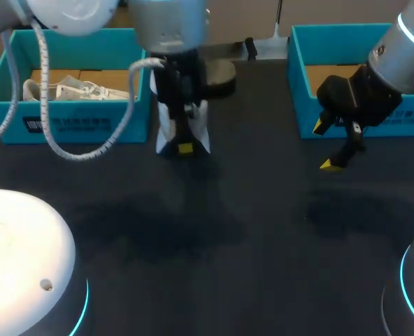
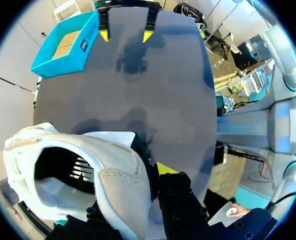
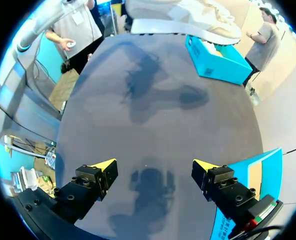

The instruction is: Take the shoe out of the shoebox, open the shoe tongue, remove and reinsert the insole, then place the shoe into the shoebox

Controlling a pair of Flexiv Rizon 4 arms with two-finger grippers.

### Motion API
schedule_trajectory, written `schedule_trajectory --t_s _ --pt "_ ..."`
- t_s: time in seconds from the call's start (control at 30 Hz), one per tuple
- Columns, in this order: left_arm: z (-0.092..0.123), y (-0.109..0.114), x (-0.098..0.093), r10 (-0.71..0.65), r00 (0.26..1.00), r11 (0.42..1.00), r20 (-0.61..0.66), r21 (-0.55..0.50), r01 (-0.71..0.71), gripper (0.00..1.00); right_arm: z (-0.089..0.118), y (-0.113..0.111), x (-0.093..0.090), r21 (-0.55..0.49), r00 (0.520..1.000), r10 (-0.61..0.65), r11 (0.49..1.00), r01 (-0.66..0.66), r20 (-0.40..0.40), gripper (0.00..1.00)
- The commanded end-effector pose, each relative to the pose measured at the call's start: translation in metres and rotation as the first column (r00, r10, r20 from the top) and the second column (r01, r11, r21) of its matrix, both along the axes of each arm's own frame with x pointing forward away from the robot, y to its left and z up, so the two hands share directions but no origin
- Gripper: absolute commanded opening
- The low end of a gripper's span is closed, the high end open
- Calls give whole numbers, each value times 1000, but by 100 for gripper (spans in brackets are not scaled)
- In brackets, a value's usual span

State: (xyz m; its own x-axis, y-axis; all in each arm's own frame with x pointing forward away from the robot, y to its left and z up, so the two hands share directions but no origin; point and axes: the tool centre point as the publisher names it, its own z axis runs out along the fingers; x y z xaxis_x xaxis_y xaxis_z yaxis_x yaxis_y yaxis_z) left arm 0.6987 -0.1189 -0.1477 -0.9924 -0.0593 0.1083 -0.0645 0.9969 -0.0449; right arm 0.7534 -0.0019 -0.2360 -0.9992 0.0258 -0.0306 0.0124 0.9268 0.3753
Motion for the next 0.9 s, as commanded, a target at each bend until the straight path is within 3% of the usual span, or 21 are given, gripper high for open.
schedule_trajectory --t_s 0.03,0.27,0.7,0.9 --pt "7 34 14 -22 1000 999 -10 -34 21 0 -1 0 0 -3 1000 -1 1000 1 1 100" --pt "11 79 42 -96 995 994 -2 -46 96 0 -1 0 0 -3 1000 -1 1000 1 1 100" --pt "8 166 92 -103 995 994 8 -40 103 0 -1 0 0 -3 1000 -1 1000 1 1 100" --pt "5 218 121 -118 993 993 -4 -31 118 0 -1 0 0 -3 1000 -1 1000 1 1 100"
